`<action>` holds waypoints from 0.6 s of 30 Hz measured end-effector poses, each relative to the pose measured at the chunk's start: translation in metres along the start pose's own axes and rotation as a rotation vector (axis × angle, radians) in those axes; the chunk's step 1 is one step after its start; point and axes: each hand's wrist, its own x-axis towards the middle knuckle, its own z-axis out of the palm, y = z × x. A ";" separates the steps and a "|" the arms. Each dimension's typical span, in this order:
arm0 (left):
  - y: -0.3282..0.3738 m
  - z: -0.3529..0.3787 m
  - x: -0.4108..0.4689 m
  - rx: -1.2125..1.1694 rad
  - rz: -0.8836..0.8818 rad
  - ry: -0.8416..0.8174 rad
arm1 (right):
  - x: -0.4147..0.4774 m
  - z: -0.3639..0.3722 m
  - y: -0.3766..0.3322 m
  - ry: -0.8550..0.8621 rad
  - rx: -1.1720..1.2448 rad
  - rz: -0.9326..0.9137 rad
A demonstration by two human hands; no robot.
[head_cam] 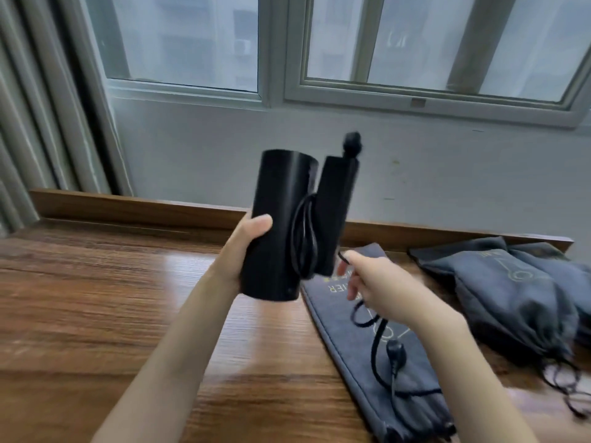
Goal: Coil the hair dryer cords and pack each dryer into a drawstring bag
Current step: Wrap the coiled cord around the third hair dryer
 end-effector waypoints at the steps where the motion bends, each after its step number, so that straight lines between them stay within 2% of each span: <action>1: 0.001 0.000 0.003 -0.010 0.000 0.096 | 0.001 0.004 -0.005 -0.036 -0.003 -0.021; 3: 0.001 0.003 0.007 0.095 0.034 0.245 | 0.000 0.005 -0.015 -0.054 0.041 -0.074; 5: -0.001 0.008 0.010 0.252 0.140 0.348 | -0.005 0.003 -0.025 -0.087 0.056 -0.100; 9: -0.014 0.014 0.012 0.632 0.335 0.432 | -0.017 -0.006 -0.031 -0.095 -0.037 -0.090; 12: -0.015 0.009 0.010 0.886 0.379 0.366 | -0.019 -0.013 -0.024 0.041 -0.079 -0.085; 14: -0.010 0.008 0.009 1.062 0.406 0.286 | -0.016 -0.018 -0.015 0.115 -0.063 -0.010; 16: -0.003 0.010 0.009 1.171 0.420 0.204 | -0.014 -0.022 -0.005 0.167 -0.034 0.067; 18: 0.003 0.010 0.008 1.273 0.394 0.129 | -0.014 -0.025 0.003 0.256 0.000 0.051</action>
